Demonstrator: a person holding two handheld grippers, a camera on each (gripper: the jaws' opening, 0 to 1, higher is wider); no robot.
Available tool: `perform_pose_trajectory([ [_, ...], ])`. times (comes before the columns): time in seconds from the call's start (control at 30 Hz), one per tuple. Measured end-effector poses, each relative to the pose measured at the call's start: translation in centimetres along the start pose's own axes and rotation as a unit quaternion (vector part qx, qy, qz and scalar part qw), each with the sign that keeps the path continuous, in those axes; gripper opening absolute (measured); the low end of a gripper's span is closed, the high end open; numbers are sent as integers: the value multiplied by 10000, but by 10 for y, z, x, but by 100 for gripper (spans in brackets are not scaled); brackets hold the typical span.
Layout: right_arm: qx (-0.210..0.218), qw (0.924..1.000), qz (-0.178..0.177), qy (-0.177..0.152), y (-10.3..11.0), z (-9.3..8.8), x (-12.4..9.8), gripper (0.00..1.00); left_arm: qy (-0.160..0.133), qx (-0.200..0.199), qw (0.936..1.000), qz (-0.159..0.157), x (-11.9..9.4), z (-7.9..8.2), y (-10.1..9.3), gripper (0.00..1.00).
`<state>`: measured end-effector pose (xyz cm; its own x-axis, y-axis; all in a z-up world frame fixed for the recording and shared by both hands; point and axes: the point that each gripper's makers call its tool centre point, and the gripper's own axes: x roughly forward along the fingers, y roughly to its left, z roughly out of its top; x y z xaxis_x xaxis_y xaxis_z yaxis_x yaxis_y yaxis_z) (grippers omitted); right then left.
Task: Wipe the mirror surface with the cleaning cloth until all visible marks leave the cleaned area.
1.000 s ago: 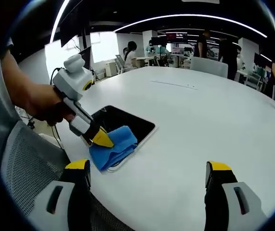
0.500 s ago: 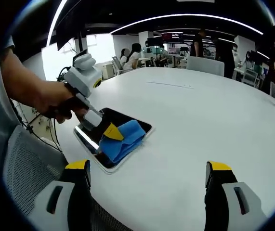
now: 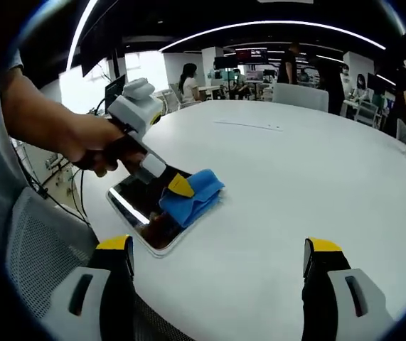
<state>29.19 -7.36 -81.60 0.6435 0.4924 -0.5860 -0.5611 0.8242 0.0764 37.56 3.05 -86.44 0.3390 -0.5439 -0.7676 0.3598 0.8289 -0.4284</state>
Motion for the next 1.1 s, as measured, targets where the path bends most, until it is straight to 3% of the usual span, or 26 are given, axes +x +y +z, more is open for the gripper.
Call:
perform_pose_trajectory([
  [0.53,30,10000,-8,6,-1,0,0,98,-161,-231,9995,175,14,33,13,3],
  [1.1,73,10000,-20,-21,-2,1,-1,98,-144,43,9997,168,11,32,16,2],
])
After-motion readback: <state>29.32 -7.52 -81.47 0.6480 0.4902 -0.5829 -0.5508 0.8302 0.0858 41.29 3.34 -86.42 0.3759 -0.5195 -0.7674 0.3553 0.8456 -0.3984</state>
